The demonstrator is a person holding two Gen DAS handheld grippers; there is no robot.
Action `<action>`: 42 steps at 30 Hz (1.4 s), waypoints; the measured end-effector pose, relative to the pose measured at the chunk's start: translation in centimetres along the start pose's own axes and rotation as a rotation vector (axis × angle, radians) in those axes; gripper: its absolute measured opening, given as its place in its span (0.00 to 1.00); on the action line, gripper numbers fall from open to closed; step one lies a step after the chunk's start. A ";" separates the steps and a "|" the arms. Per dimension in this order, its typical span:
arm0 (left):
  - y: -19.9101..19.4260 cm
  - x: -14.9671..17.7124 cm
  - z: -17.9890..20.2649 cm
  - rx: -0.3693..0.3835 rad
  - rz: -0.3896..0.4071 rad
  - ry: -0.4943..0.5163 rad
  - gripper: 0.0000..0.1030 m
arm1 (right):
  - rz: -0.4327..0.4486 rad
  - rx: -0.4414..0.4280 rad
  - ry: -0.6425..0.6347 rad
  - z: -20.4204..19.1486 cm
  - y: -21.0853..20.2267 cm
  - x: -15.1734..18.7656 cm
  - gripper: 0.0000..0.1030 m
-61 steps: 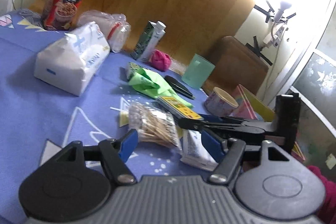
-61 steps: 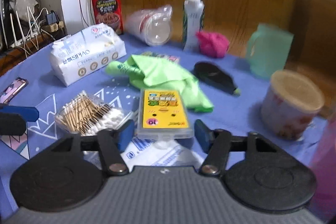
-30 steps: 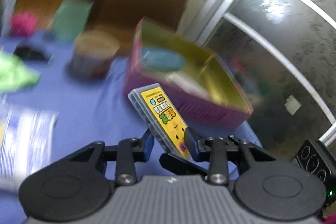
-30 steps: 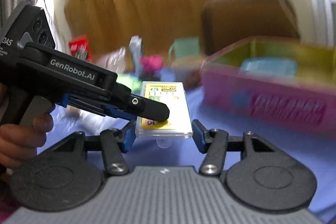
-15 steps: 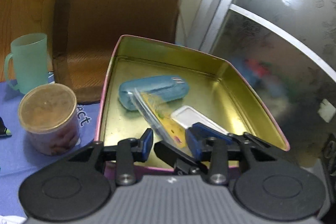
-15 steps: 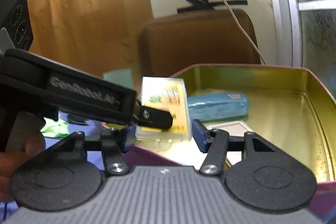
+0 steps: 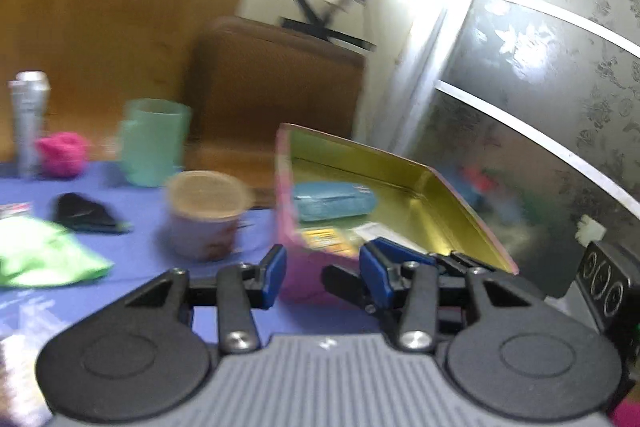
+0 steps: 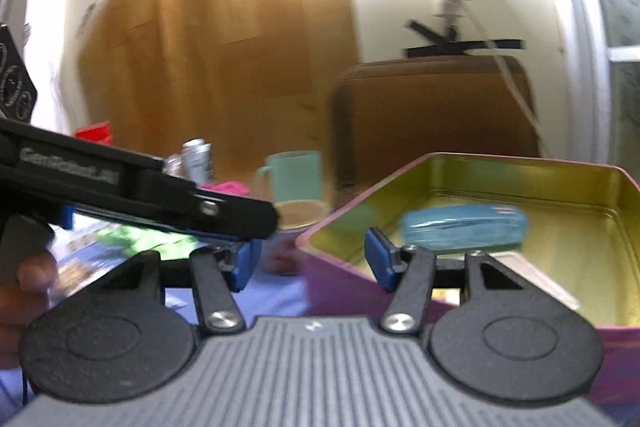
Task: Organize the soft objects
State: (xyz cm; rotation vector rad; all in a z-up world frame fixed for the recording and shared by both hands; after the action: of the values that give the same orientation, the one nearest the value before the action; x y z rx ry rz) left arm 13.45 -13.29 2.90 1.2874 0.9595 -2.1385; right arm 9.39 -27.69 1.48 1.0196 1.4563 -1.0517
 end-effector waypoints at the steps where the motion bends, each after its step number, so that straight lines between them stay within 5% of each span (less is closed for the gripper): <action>1: -0.8 0.2 -0.9 -0.030 0.002 0.001 0.42 | -0.009 -0.017 -0.007 -0.8 0.1 0.2 0.58; 6: -4.7 2.6 -5.1 -0.158 -0.019 -0.022 0.42 | -0.069 -0.070 0.022 -3.8 0.7 2.0 0.58; 11: -5.0 4.2 -5.4 -0.137 -0.054 -0.036 0.48 | -0.107 -0.038 0.055 -4.8 -0.3 4.0 0.58; 13: -4.1 4.6 -4.6 -0.127 -0.076 -0.013 0.56 | -0.099 0.002 0.055 -4.5 -0.8 4.3 0.58; 20: -1.1 7.5 -1.1 -0.189 -0.166 0.133 0.56 | -0.067 0.248 0.085 -1.5 -4.2 5.3 0.59; 25: -0.7 9.1 -0.8 -0.251 -0.210 0.161 0.56 | -0.097 0.340 0.188 0.7 -5.6 6.2 0.59; 32: -0.9 8.9 -1.6 -0.316 -0.219 0.154 0.58 | -0.168 0.290 0.255 0.4 -4.6 7.2 0.72; 42: -0.9 9.0 -1.7 -0.327 -0.223 0.161 0.63 | -0.172 0.278 0.245 0.2 -4.5 7.2 0.76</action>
State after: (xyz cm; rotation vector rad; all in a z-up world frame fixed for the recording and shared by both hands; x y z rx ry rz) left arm 9.70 -11.71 -5.39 1.2474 1.5123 -1.9471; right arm 4.23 -28.55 -5.20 1.2736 1.6488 -1.3162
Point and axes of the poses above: each gripper's, at about its wrist camera, not at the fingertips, and y roughly the way its jaws point, z to its right, x to its underside, the point moved 7 cm from there along y, roughly the way its jaws point, and after that the axes turned 7 degrees about z, right-handed, at the moved point
